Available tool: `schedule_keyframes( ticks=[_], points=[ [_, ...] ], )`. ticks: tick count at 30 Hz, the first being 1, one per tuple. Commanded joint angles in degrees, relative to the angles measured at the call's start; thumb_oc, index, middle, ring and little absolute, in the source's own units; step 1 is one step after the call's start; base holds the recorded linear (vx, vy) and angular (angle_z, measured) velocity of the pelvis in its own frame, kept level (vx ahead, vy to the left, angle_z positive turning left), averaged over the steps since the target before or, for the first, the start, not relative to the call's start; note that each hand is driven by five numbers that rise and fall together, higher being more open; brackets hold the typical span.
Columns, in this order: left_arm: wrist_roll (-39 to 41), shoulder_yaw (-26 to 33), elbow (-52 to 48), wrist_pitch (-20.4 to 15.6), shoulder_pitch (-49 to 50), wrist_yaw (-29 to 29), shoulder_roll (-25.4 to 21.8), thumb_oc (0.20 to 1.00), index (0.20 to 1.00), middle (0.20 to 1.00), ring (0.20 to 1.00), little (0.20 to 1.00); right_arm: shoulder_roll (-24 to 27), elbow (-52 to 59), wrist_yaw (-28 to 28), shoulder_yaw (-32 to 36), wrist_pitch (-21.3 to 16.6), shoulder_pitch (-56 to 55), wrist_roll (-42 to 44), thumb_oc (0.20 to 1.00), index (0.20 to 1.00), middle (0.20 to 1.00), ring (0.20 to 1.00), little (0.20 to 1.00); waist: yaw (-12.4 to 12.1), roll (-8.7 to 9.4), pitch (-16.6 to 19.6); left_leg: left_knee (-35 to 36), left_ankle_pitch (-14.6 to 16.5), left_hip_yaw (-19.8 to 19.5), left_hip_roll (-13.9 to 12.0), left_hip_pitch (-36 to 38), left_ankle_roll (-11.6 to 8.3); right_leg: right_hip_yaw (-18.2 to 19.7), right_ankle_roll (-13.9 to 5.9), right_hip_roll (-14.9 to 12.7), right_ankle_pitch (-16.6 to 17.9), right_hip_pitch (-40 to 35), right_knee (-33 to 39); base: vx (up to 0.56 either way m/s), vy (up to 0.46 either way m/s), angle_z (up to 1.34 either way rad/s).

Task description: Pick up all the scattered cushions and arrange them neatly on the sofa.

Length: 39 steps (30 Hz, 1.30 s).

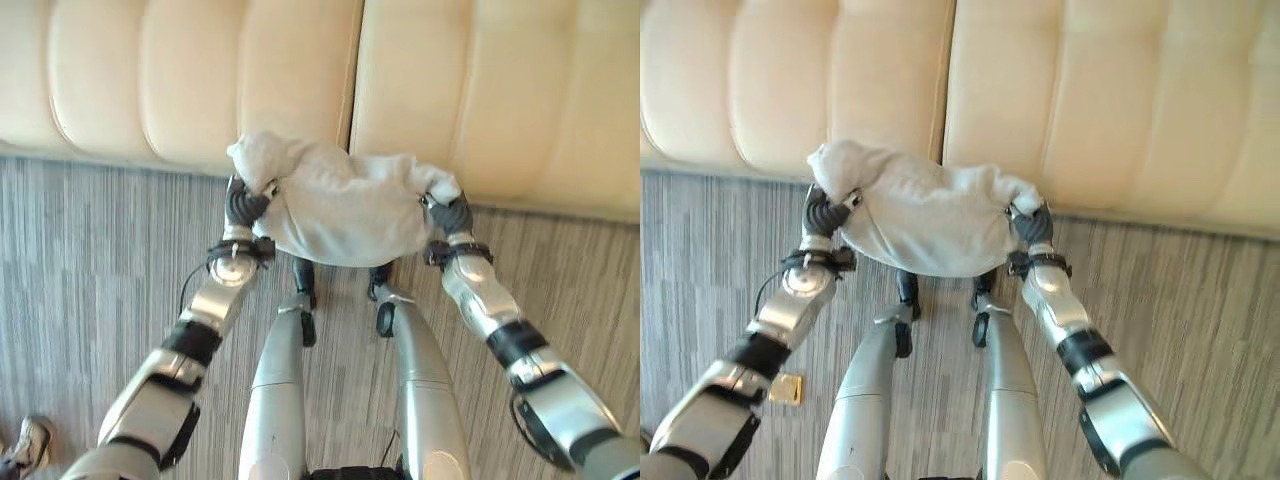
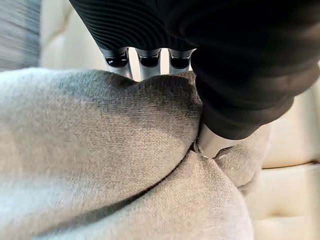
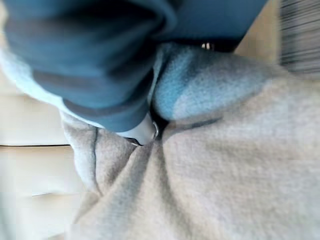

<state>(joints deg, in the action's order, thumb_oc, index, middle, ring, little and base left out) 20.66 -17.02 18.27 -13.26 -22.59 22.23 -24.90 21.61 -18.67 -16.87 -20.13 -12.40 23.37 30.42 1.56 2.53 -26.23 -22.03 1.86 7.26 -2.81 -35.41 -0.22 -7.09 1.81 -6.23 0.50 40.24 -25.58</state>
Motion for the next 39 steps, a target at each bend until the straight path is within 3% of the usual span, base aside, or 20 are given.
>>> schedule_keyframes(
  ticks=[1, 3, 4, 5, 12, 18, 23, 24, 27, 31, 35, 38, 39],
  points=[
    [-3.7, -1.9, -10.6, -5.7, 4.4, -7.1, 2.2, 0.200, 0.200, 0.200, 0.200, 0.200, -3.4, 12.5, 10.1, -1.6, -4.4, -3.2, -4.6, 0.200, 0.200, 0.200, 0.200, 0.200, 1.5, -0.24, 7.3, 8.5, 0.0, 0.0, 0.2, 8.5, -2.08, 2.1, -7.47, -0.7, -3.8, -10.8, 5.9, 0.31, 0.043, -0.10],
    [-3.7, -1.4, -12.1, -5.5, 6.9, -8.1, 1.6, 0.200, 0.200, 0.200, 0.200, 0.200, -2.5, 14.7, 10.7, -1.1, -4.3, -5.8, -5.2, 0.200, 0.200, 0.200, 0.200, 0.200, 1.7, -0.28, 8.3, 10.2, -0.5, 0.1, 0.2, 11.3, -2.17, 2.2, -7.59, -0.6, -3.3, -13.7, 8.0, 0.28, 0.051, -0.13],
    [-3.3, 0.4, -16.0, -5.2, 13.6, -10.5, 0.2, 0.200, 0.200, 0.200, 0.200, 0.200, 0.3, 21.7, 13.3, 0.9, -3.9, -12.2, -6.7, 0.200, 0.200, 0.200, 0.200, 0.200, 2.5, -0.15, 11.1, 13.7, -0.5, 0.7, 0.0, 18.6, -2.43, 2.2, -8.37, -0.3, -2.9, -21.3, 12.4, 0.32, 0.069, -0.24],
    [-3.2, 1.0, -17.6, -5.0, 15.4, -11.0, -0.2, 0.200, 0.200, 0.200, 0.200, 0.200, 1.1, 23.4, 13.7, 1.5, -3.9, -13.3, -7.3, 0.200, 0.200, 0.200, 0.200, 0.200, 2.7, -0.20, 12.1, 14.6, -0.5, 1.1, 0.0, 20.7, -2.39, 2.2, -8.62, -0.2, -2.7, -23.4, 13.5, 0.39, 0.073, -0.22],
    [-6.2, 4.3, -22.2, -3.4, 21.7, -11.4, -2.5, 0.200, 0.200, 0.200, 0.200, 0.200, 2.6, 27.7, 15.3, 2.0, -2.6, -16.6, -8.3, 0.200, 0.200, 0.200, 0.200, 0.200, 2.6, -0.10, 17.5, 17.7, 0.9, 2.5, 0.9, 29.4, -1.87, 3.3, -9.18, 0.2, -2.4, -32.4, 18.8, 0.18, 0.038, -0.11],
    [-6.8, 5.5, -23.6, -2.7, 23.1, -10.9, -3.0, 0.200, 0.200, 0.200, 0.200, 0.200, 2.6, 28.3, 15.0, 2.2, -2.2, -16.2, -7.6, 0.200, 0.200, 0.200, 0.200, 0.200, 2.0, 0.19, 17.9, 15.5, 3.9, 3.5, 1.4, 30.8, -0.91, 5.2, -9.84, -0.3, -2.4, -34.9, 19.3, 0.12, 0.085, -0.13],
    [-7.2, 7.3, -25.0, -1.9, 25.8, -11.7, -3.7, 0.200, 0.200, 0.200, 0.200, 0.200, 2.5, 29.4, 15.8, 2.7, -2.1, -17.0, -7.3, 0.200, 0.200, 0.200, 0.200, 0.200, 1.1, 0.72, 17.8, 13.3, 6.5, 4.6, 2.0, 30.6, 0.90, 7.1, -11.44, -0.9, -1.5, -33.9, 16.5, 0.09, 0.145, -0.27],
    [-7.0, 8.1, -25.4, -1.6, 26.6, -12.4, -4.3, 0.200, 0.200, 0.200, 0.200, 0.200, 2.5, 29.6, 16.3, 3.2, -1.7, -17.4, -7.4, 0.200, 0.200, 0.200, 0.200, 0.200, 1.1, 0.52, 17.0, 13.2, 7.2, 4.4, 2.4, 30.9, 2.06, 7.6, -12.87, -1.0, 0.9, -31.6, 10.0, 0.10, 0.218, -0.21],
    [-7.2, 8.8, -24.8, -1.2, 27.4, -12.9, -4.6, 0.200, 0.200, 0.200, 0.200, 0.200, 2.2, 29.9, 16.9, 3.2, -1.7, -17.9, -7.4, 0.200, 0.200, 0.200, 0.200, 0.200, 1.3, 0.13, 15.4, 12.8, 8.2, 4.5, 2.6, 32.0, 3.30, 7.7, -13.38, -0.5, 2.0, -27.1, 1.9, 0.11, 0.158, -0.30],
    [-6.8, 10.1, -25.0, -1.5, 29.2, -13.7, -4.1, 0.200, 0.200, 0.200, 0.200, 0.200, 2.8, 29.2, 17.9, 4.1, -1.1, -19.1, -6.5, 0.200, 0.200, 0.200, 0.200, 0.200, 1.6, -0.19, 15.0, 14.9, 9.7, 4.9, 3.6, 36.0, 3.01, 2.7, -11.72, -1.1, 0.3, -23.6, 7.1, 0.24, 0.029, -0.04],
    [-6.3, 10.0, -24.3, -1.2, 29.9, -15.4, -2.4, 0.200, 0.200, 0.200, 0.200, 0.200, 3.3, 28.4, 18.7, 5.8, -0.7, -21.3, -6.0, 0.200, 0.200, 0.200, 0.200, 0.200, 3.5, -0.84, 15.0, 17.4, 11.3, 3.0, 4.8, 42.4, 1.27, -2.4, -12.43, -0.6, 3.9, -19.8, 20.8, 0.34, -0.046, 0.03],
    [-7.0, 9.9, -23.5, -1.1, 29.6, -15.5, -1.6, 0.200, 0.200, 0.200, 0.200, 0.200, 3.3, 28.0, 19.1, 6.4, -0.6, -22.0, -6.6, 0.200, 0.200, 0.200, 0.200, 0.200, 4.7, -1.25, 15.2, 17.6, 11.8, 2.1, 4.4, 45.5, 0.12, -2.9, -12.76, 0.0, 5.4, -18.2, 22.9, 0.42, -0.129, 0.21],
    [-6.6, 9.0, -23.7, -1.2, 29.4, -17.0, -1.3, 0.200, 0.200, 0.200, 0.200, 0.200, 3.6, 28.8, 19.7, 7.7, -0.5, -24.1, -6.1, 0.200, 0.200, 0.200, 0.200, 0.200, 5.4, -1.31, 15.8, 16.5, 11.7, 0.7, 3.8, 46.8, -1.40, -1.6, -12.05, -0.1, 6.4, -19.9, 23.6, 0.51, -0.267, 0.57]
  ],
)
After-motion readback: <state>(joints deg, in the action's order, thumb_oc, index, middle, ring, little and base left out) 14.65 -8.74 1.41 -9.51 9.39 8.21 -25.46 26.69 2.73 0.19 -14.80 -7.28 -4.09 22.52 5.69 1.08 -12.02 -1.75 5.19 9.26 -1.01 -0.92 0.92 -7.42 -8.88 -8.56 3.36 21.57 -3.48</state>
